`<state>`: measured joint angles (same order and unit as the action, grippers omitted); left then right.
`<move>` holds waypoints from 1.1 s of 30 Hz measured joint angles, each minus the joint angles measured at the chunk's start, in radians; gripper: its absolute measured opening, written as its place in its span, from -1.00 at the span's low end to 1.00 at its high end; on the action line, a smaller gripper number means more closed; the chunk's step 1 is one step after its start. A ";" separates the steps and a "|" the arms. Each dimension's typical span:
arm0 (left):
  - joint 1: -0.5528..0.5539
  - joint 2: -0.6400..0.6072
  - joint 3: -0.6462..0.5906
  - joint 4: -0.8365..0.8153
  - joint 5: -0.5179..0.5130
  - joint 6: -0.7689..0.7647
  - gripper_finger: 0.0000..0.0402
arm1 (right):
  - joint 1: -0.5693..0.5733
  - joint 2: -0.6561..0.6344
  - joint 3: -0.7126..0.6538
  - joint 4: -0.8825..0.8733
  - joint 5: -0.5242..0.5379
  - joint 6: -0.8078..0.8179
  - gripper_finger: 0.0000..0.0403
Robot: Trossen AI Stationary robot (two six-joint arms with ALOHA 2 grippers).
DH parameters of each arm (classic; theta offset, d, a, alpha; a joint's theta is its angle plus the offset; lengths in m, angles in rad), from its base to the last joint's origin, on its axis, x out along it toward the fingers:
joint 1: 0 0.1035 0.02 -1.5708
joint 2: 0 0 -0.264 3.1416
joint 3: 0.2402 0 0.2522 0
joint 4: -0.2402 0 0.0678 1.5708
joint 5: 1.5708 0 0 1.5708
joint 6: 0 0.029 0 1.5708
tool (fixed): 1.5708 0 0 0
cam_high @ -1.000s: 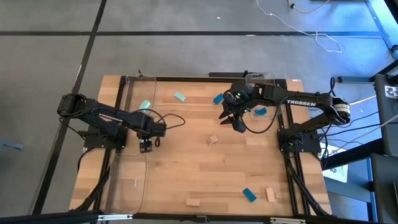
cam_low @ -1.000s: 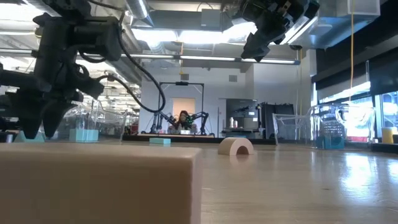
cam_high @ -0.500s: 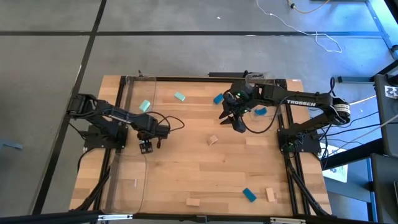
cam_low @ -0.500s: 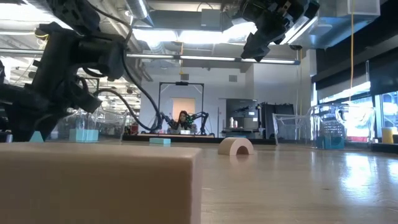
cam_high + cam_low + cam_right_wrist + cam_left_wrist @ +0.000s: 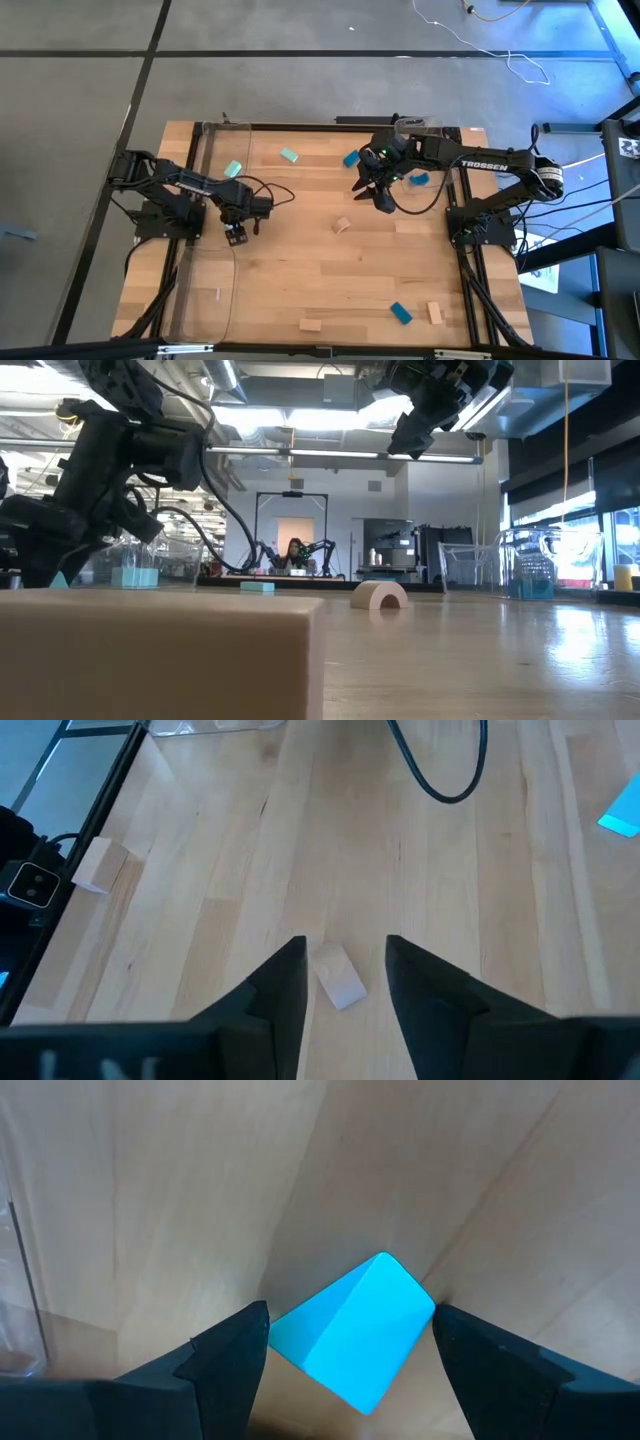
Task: Sort & place blocks by color
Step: Put the bottom light blue block into the top left transparent bin
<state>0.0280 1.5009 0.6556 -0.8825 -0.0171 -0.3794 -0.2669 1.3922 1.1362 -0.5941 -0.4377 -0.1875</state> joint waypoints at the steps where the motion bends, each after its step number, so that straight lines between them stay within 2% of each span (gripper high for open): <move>1: 0.000 0.000 0.000 0.000 -0.002 0.000 0.39 | 0.000 0.000 0.000 0.000 0.000 0.000 -0.32; 12: -0.003 0.002 -0.001 0.003 -0.011 0.027 0.34 | 0.000 0.000 0.000 0.000 0.000 0.000 -0.32; 27: 0.005 0.002 -0.001 0.023 0.005 -0.040 -0.22 | 0.000 0.000 0.000 0.000 0.000 0.000 -0.32; 33: 0.005 0.002 0.000 0.026 0.004 -0.048 -0.35 | 0.000 0.000 0.000 0.000 0.000 0.000 -0.32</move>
<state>0.0330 1.5028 0.6556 -0.8562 -0.0131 -0.4277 -0.2672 1.3926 1.1362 -0.5941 -0.4377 -0.1875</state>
